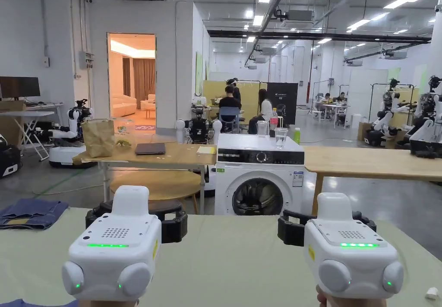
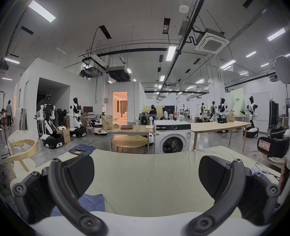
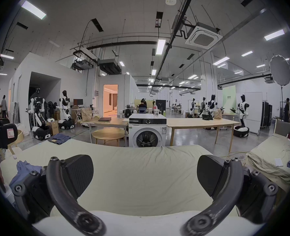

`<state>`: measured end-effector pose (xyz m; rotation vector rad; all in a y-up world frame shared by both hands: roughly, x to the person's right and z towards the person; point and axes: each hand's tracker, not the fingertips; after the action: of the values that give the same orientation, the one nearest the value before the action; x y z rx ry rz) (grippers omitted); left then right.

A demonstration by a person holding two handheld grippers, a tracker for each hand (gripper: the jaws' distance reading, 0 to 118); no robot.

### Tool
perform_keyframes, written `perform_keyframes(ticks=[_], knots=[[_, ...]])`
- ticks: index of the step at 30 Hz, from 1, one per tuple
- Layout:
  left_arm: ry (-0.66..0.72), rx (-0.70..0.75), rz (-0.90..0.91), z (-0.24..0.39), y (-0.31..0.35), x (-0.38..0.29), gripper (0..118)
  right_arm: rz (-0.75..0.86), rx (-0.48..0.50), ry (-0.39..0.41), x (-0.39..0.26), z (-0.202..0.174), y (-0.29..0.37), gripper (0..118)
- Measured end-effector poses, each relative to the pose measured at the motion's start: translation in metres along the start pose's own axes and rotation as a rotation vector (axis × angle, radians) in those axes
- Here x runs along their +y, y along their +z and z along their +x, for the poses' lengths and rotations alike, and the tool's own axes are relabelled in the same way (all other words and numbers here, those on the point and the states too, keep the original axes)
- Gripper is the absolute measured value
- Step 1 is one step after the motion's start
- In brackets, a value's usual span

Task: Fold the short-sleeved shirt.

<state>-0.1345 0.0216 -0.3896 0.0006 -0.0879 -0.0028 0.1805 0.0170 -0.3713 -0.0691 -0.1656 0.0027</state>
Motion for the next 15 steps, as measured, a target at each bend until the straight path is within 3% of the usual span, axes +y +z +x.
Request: perform_keyframes(ticks=[15], knots=[[-0.021,0.016,0.006,0.0044,0.0012,0.0002,118,-0.002,0.014,0.009,-0.0021,-0.0007,0.0007,118]])
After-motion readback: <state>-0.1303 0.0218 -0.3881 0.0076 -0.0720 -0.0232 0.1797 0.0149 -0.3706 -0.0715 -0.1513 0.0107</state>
